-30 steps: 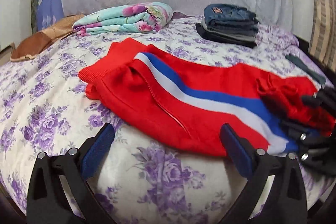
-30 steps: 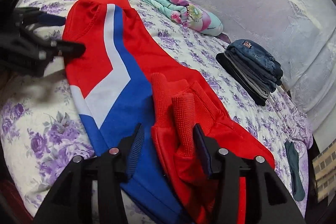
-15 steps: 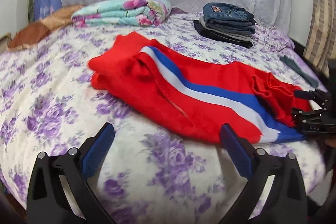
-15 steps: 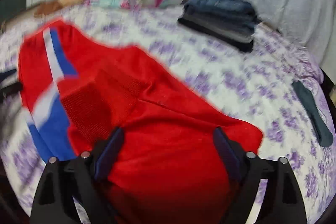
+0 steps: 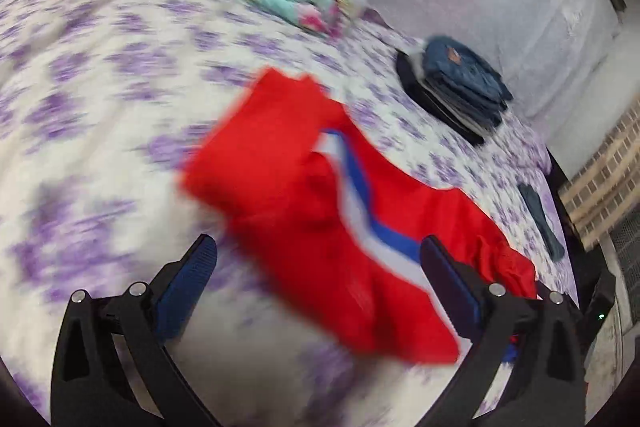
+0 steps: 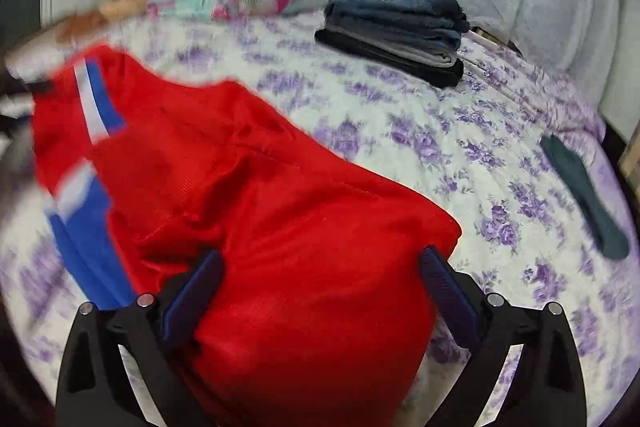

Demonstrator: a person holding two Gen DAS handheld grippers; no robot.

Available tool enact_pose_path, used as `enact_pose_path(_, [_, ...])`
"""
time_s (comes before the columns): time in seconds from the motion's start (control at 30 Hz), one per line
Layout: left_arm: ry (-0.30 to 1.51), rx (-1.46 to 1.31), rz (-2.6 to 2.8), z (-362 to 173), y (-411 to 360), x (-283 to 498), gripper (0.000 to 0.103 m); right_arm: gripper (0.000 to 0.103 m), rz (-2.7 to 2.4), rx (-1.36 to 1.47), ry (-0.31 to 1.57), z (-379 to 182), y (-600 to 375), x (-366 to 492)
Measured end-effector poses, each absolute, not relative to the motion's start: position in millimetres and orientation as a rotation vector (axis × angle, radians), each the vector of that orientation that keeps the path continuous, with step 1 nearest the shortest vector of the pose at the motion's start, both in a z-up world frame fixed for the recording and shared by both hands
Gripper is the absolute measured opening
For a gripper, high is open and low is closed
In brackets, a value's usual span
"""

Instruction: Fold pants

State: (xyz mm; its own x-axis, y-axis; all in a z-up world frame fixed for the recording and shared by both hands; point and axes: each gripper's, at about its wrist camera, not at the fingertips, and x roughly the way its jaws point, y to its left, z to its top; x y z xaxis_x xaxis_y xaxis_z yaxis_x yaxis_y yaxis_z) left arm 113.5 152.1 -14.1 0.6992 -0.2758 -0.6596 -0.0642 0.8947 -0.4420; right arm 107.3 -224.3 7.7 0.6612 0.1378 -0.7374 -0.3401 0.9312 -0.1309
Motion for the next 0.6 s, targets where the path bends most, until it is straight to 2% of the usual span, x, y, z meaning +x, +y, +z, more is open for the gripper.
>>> enact_pose_path(0.13, [0.791,-0.364,-0.065,-18,133,131,0.099,0.100,0.301,-0.207,0.815,9,-232,107])
enact_pose_path(0.3, [0.706,-0.567,-0.166,-23,161,117,0.098,0.100,0.315,-0.191,0.807,9,-235,105])
enact_pose_path(0.47, [0.691,-0.647,-0.165,-23,173,118,0.097,0.100,0.347,-0.016,0.536,42,-265,66])
enact_pose_path(0.53, [0.696,-0.610,-0.115,-21,168,121,0.089,0.100,0.297,-0.049,0.562,40,-265,65])
enact_pose_path(0.6, [0.703,-0.582,-0.063,-20,165,122,0.070,0.100,0.240,-0.172,0.746,15,-252,84])
